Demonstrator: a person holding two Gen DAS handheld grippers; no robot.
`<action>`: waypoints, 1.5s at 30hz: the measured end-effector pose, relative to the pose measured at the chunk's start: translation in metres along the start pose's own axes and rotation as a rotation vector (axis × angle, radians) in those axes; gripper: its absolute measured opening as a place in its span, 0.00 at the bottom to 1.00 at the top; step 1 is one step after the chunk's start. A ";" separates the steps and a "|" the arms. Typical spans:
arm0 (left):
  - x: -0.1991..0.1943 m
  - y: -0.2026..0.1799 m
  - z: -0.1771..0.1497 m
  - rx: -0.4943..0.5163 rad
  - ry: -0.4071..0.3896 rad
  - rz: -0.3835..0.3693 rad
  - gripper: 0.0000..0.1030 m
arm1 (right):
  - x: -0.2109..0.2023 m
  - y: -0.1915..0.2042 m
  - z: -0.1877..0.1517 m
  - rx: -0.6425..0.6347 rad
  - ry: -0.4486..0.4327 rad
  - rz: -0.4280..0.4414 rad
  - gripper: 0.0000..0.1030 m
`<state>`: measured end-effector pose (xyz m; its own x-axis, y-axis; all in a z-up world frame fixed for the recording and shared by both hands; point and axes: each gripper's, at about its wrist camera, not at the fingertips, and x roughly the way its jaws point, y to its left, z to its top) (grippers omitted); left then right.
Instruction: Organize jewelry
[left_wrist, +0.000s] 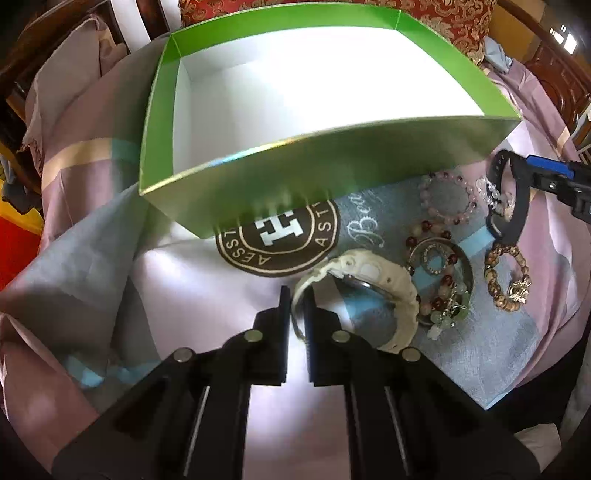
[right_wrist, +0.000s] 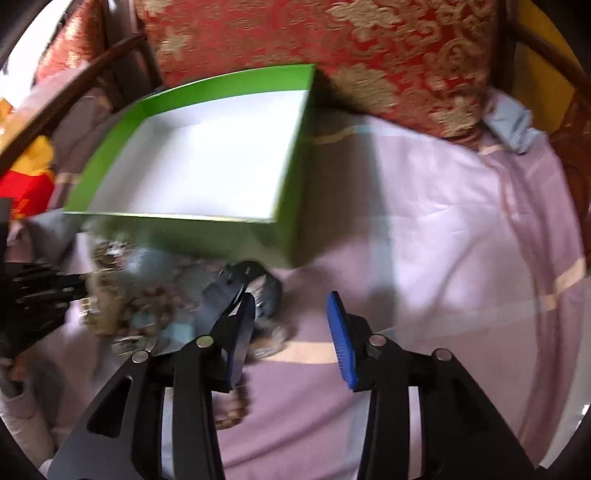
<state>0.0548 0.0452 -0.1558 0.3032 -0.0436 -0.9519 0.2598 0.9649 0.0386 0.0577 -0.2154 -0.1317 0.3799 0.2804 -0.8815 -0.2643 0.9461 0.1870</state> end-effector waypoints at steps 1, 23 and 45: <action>0.002 -0.002 0.000 0.000 0.002 0.002 0.07 | 0.001 0.003 0.001 -0.016 0.001 0.034 0.40; 0.002 -0.010 -0.005 0.014 -0.021 0.016 0.04 | -0.034 0.025 0.002 -0.036 -0.166 0.491 0.02; -0.048 -0.002 -0.010 0.005 -0.207 -0.155 0.07 | 0.016 0.015 0.001 0.084 0.029 0.359 0.35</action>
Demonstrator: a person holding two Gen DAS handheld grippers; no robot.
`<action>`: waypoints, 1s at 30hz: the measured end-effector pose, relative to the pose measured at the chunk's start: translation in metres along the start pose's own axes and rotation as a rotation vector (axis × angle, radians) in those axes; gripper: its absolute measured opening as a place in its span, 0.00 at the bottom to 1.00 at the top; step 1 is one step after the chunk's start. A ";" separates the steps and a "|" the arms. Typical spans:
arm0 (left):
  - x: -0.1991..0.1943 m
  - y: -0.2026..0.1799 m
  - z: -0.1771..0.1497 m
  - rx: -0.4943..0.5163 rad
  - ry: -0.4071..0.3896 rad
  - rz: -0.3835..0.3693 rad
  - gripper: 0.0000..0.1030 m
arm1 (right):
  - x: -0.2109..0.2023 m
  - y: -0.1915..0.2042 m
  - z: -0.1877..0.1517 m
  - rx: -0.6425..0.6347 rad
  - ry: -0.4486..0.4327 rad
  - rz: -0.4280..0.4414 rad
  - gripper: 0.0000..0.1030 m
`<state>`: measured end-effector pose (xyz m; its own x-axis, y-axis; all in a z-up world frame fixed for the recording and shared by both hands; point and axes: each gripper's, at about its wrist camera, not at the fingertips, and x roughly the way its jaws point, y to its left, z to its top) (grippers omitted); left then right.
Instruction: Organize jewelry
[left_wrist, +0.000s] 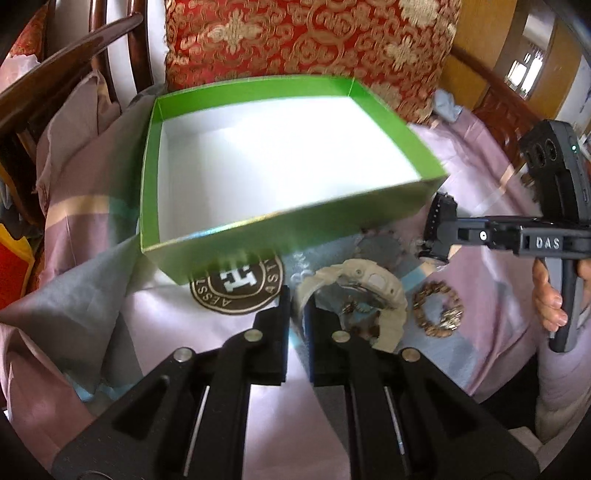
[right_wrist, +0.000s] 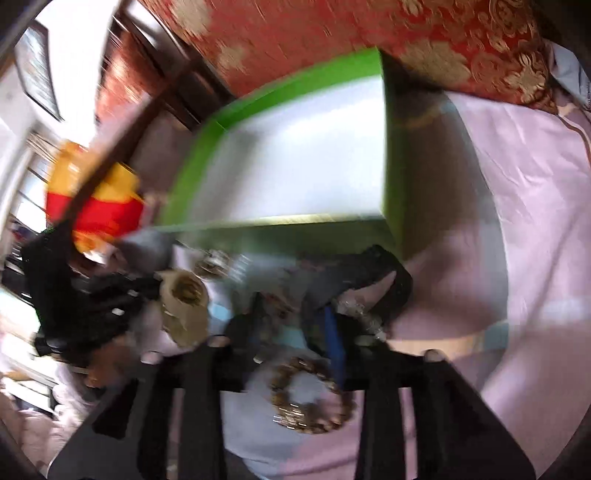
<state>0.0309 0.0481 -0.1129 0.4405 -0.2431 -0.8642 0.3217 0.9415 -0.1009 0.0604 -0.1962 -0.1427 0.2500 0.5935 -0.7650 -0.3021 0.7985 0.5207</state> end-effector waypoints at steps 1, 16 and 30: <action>0.003 0.000 -0.001 -0.002 0.013 0.009 0.08 | -0.001 0.000 -0.001 -0.008 0.009 -0.016 0.35; 0.011 0.004 0.002 -0.027 0.044 0.032 0.10 | -0.028 -0.009 -0.011 -0.078 -0.011 -0.089 0.28; 0.014 0.003 0.003 -0.023 0.049 0.044 0.11 | 0.018 -0.012 -0.023 -0.122 0.119 -0.331 0.28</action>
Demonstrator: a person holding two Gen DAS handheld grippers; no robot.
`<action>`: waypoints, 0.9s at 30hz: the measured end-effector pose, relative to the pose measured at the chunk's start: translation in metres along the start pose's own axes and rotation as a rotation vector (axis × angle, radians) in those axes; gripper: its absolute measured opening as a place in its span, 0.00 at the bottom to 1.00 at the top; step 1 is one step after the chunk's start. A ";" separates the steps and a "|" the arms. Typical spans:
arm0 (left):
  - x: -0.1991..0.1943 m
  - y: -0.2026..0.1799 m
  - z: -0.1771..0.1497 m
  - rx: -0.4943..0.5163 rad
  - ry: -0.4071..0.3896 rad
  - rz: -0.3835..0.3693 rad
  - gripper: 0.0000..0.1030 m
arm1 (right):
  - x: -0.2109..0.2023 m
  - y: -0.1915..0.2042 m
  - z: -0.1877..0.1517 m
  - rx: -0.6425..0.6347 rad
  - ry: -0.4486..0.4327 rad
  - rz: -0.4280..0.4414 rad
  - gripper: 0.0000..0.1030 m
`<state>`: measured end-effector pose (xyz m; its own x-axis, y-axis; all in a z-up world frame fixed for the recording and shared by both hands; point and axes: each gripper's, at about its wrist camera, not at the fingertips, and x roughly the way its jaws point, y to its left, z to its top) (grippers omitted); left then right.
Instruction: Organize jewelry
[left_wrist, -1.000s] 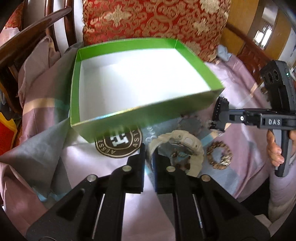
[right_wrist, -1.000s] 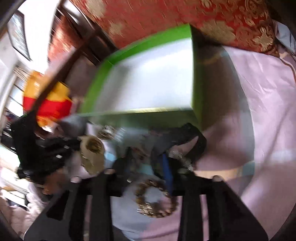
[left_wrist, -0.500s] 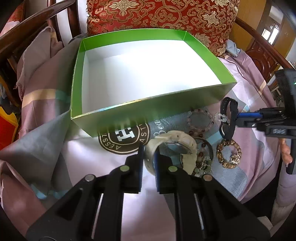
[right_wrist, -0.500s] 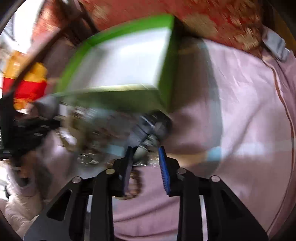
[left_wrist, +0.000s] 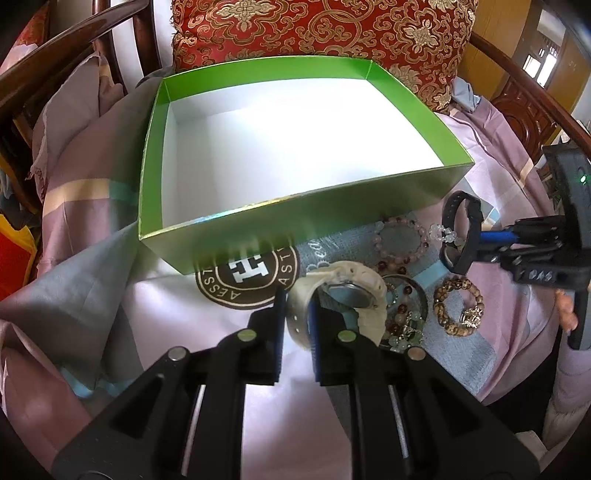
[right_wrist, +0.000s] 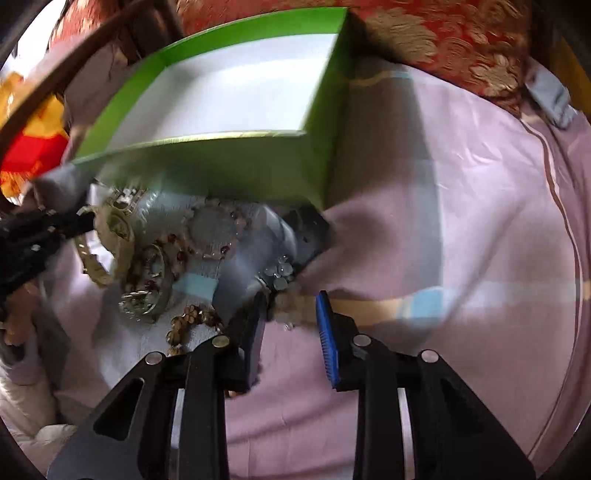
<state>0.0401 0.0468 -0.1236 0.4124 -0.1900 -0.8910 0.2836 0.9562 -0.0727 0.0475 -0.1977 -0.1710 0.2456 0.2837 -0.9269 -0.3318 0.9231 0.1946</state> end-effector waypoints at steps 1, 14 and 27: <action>0.001 0.000 0.000 -0.002 0.006 0.003 0.11 | 0.001 0.004 0.000 -0.016 -0.005 -0.013 0.28; 0.031 -0.001 -0.006 0.012 0.114 0.092 0.35 | -0.016 -0.011 0.006 0.044 -0.049 -0.008 0.00; 0.040 -0.001 -0.007 0.006 0.133 0.140 0.34 | 0.004 0.016 0.000 -0.089 -0.030 -0.161 0.26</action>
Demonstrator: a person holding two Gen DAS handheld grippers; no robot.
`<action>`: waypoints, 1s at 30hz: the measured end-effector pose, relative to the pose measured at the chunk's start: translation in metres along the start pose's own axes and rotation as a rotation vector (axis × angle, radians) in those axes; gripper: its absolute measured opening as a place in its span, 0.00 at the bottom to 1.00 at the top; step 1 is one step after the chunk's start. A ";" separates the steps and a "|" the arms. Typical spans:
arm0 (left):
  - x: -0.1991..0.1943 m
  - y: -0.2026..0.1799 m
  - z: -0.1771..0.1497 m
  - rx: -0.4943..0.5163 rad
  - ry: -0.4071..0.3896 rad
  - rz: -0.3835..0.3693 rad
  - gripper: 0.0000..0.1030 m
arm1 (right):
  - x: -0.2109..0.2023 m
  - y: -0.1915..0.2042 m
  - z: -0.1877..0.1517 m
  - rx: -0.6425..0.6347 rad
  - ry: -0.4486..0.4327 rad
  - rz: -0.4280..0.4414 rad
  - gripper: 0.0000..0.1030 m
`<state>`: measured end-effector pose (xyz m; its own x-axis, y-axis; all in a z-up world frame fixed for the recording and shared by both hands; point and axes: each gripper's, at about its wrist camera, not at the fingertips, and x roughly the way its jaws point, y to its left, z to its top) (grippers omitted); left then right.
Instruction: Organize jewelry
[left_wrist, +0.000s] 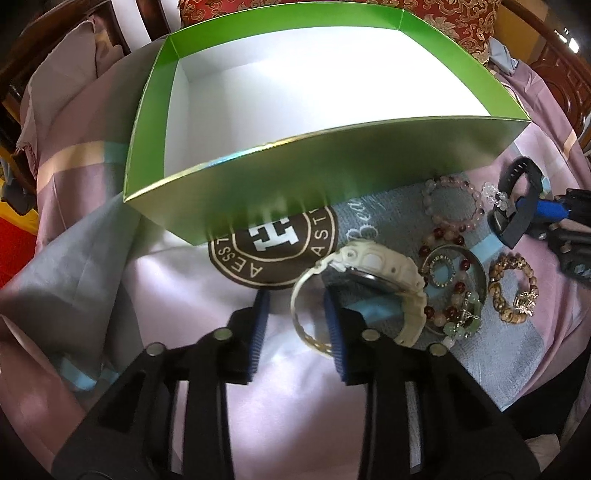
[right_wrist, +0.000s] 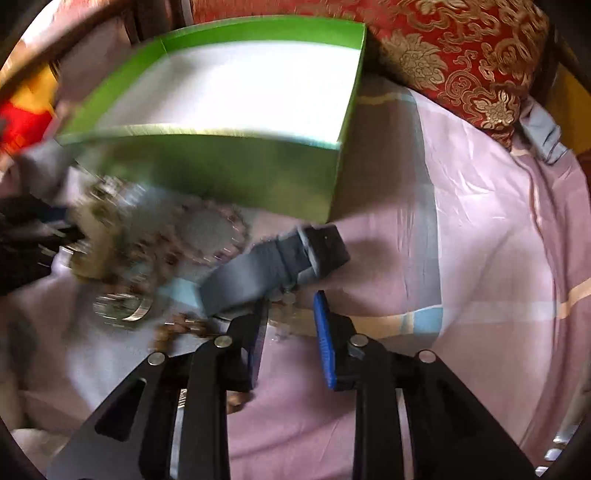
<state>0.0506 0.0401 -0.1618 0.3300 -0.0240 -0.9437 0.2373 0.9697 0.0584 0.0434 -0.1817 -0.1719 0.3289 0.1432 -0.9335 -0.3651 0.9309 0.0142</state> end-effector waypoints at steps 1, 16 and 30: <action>0.000 -0.002 0.000 0.001 -0.001 0.008 0.40 | 0.000 0.004 0.000 -0.020 -0.003 -0.022 0.26; -0.011 0.002 0.002 -0.026 -0.041 -0.035 0.05 | -0.064 -0.025 -0.005 0.097 -0.102 0.140 0.11; -0.092 0.009 0.036 -0.020 -0.212 -0.076 0.05 | -0.132 -0.016 0.055 0.051 -0.269 0.136 0.11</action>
<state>0.0554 0.0425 -0.0622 0.4971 -0.1460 -0.8553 0.2513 0.9677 -0.0191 0.0538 -0.1967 -0.0288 0.5010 0.3455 -0.7935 -0.3794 0.9117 0.1575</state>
